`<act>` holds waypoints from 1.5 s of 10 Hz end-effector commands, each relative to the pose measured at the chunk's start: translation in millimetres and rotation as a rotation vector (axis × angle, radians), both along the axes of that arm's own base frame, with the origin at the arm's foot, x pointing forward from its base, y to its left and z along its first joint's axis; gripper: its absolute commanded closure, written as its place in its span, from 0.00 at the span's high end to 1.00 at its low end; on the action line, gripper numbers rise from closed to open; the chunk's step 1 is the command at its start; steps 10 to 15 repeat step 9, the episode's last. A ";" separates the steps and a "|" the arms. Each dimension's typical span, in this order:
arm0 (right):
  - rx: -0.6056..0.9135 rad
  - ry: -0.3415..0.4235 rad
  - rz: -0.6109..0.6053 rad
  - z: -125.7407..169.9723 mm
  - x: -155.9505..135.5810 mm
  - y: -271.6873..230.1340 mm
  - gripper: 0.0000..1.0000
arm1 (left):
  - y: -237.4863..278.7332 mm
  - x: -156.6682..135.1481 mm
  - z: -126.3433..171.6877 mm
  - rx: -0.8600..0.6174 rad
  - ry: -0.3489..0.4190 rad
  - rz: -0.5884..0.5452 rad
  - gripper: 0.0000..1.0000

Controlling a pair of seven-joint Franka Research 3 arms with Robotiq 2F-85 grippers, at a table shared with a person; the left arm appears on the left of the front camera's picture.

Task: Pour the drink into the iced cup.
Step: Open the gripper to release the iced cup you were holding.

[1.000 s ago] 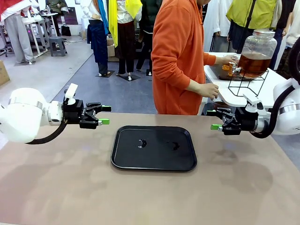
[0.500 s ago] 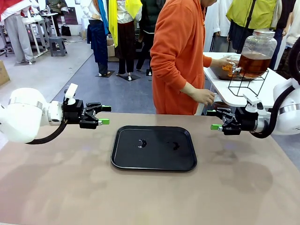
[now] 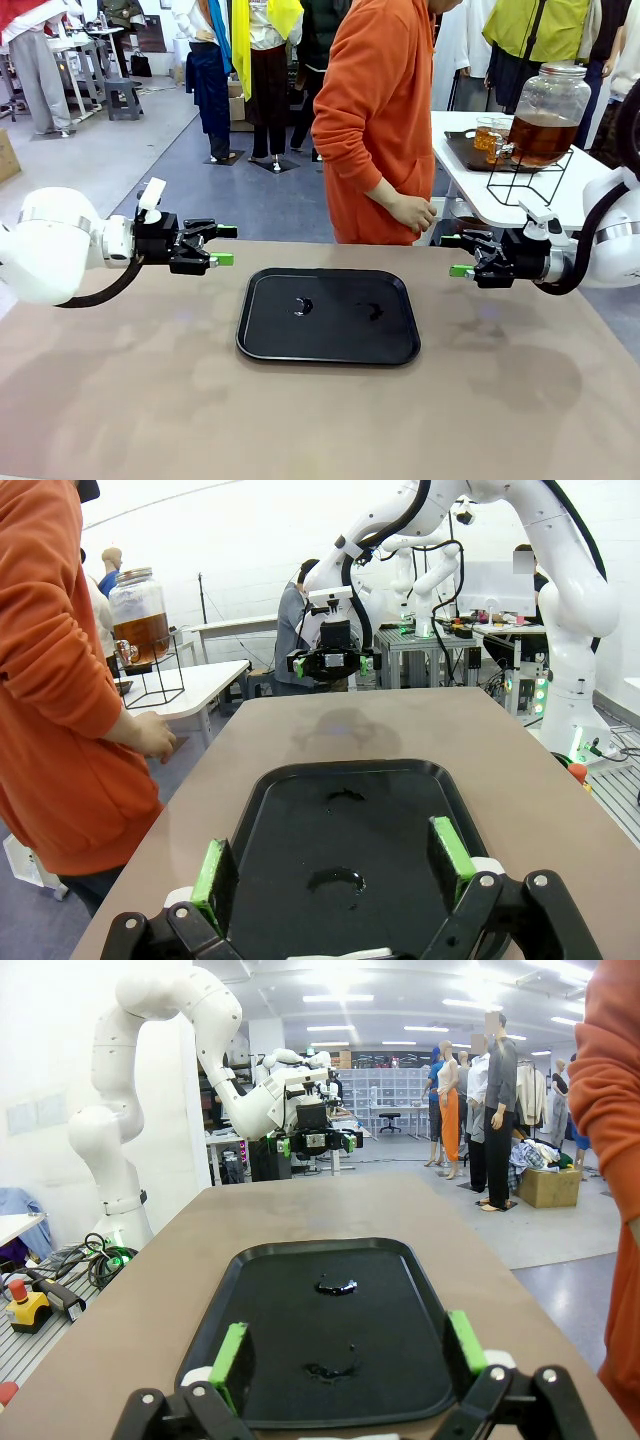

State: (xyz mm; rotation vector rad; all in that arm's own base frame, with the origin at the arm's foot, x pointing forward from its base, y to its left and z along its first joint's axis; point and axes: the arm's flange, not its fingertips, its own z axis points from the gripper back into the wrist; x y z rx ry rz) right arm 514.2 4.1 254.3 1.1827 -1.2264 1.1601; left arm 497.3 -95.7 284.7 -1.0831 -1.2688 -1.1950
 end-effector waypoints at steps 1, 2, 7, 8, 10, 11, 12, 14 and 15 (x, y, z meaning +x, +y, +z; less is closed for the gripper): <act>-0.001 0.000 0.004 4.3 2.4 2.1 1.00 | -0.6 0.6 0.6 0.002 -0.005 0.000 1.00; -0.001 0.000 0.004 4.3 2.4 2.1 1.00 | -0.6 0.6 0.6 0.002 -0.005 0.000 1.00; -0.001 0.000 0.004 4.3 2.4 2.1 1.00 | -0.6 0.6 0.6 0.002 -0.005 0.000 1.00; -0.001 0.000 0.004 4.3 2.4 2.1 1.00 | -0.6 0.6 0.6 0.002 -0.005 0.000 1.00; -0.001 0.000 0.004 4.3 2.4 2.1 1.00 | -0.6 0.6 0.6 0.002 -0.005 0.000 1.00; -0.001 0.000 0.004 4.3 2.4 2.1 1.00 | -0.6 0.6 0.6 0.002 -0.005 0.000 1.00; -0.001 0.000 0.004 4.3 2.4 2.1 1.00 | -0.6 0.6 0.6 0.002 -0.005 0.000 1.00; -0.001 0.000 0.004 4.3 2.4 2.1 1.00 | -0.6 0.6 0.6 0.002 -0.005 0.000 1.00; -0.001 0.000 0.004 4.3 2.4 2.1 1.00 | -0.6 0.6 0.6 0.002 -0.005 0.000 1.00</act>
